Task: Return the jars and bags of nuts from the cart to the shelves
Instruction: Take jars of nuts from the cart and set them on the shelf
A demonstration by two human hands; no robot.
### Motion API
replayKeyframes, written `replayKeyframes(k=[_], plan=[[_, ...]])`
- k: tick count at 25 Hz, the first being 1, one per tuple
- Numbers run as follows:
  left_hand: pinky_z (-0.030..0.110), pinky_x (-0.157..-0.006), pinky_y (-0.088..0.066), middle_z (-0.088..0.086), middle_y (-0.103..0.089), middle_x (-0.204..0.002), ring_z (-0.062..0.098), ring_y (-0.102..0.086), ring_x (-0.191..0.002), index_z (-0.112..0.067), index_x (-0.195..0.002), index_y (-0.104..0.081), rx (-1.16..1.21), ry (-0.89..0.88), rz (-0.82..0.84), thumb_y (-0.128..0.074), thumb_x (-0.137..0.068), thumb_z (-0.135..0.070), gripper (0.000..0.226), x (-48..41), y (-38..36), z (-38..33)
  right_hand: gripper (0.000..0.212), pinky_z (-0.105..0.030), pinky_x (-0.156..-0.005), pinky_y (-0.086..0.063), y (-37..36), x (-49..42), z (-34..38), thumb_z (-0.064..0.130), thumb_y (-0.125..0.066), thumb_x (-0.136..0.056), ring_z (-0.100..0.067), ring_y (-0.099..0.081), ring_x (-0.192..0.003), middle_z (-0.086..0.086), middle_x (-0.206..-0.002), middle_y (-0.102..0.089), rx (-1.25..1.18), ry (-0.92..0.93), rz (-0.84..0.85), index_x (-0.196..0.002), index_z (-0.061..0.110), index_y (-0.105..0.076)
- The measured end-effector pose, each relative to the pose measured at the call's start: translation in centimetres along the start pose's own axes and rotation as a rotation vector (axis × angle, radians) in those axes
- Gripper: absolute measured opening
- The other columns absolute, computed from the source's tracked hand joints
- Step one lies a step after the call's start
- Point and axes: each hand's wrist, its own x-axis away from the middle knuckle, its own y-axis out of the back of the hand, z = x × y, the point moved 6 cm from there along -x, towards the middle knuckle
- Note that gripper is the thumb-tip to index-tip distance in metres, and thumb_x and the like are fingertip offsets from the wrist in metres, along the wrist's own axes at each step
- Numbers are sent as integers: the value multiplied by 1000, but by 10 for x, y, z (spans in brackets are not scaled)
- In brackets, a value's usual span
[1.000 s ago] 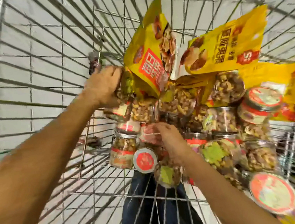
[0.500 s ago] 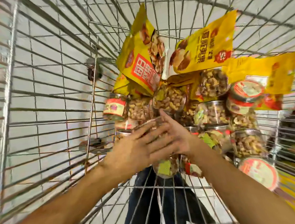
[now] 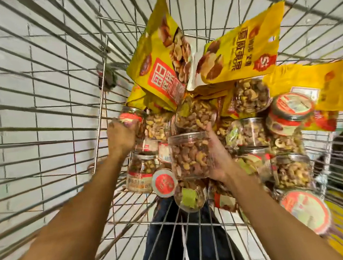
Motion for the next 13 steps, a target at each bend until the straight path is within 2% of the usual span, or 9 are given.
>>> replayKeyframes(k=[3,5,8,10,13], plan=[[47,-110,-18,30,-26,-146,42,-20,-136,5,-144,-16,-229,81,-1,-47,-80,-69,103,-16,-21,6,84,-48,-92,-45,0,-4,0,77,-31,-76,-29,-66,-101,-16,-112,-68,-33,12,36,-120,12,-59],[48,-111,-16,33,-24,-146,44,-17,-137,2,-144,-18,-245,108,5,-51,-74,-74,108,-26,-22,11,85,-47,-94,-44,-2,-4,4,76,-34,-74,-28,-64,-103,-16,-115,-66,-51,28,74,-124,12,-56],[47,-110,-17,36,-26,-141,46,-21,-134,1,-144,-19,-99,67,-81,-59,-78,-63,100,-21,-22,7,87,-47,-94,-46,-7,2,10,74,-38,-69,-31,-59,-113,-17,-127,-59,-53,54,73,-127,12,-54],[48,-107,-26,33,-31,-140,45,-30,-130,0,-145,-12,24,92,-98,-61,-77,-62,104,-13,-30,5,84,-47,-93,-46,-10,4,13,75,-34,-74,-30,-59,-112,-17,-126,-60,-67,56,69,-127,13,-55],[47,-97,-39,27,-44,-133,42,-46,-121,-1,-135,-23,170,152,-91,-68,-72,-60,97,-16,-29,8,80,-47,-91,-47,-11,5,13,76,-28,-80,-29,-63,-107,-16,-120,-64,-82,50,41,-120,14,-60]])
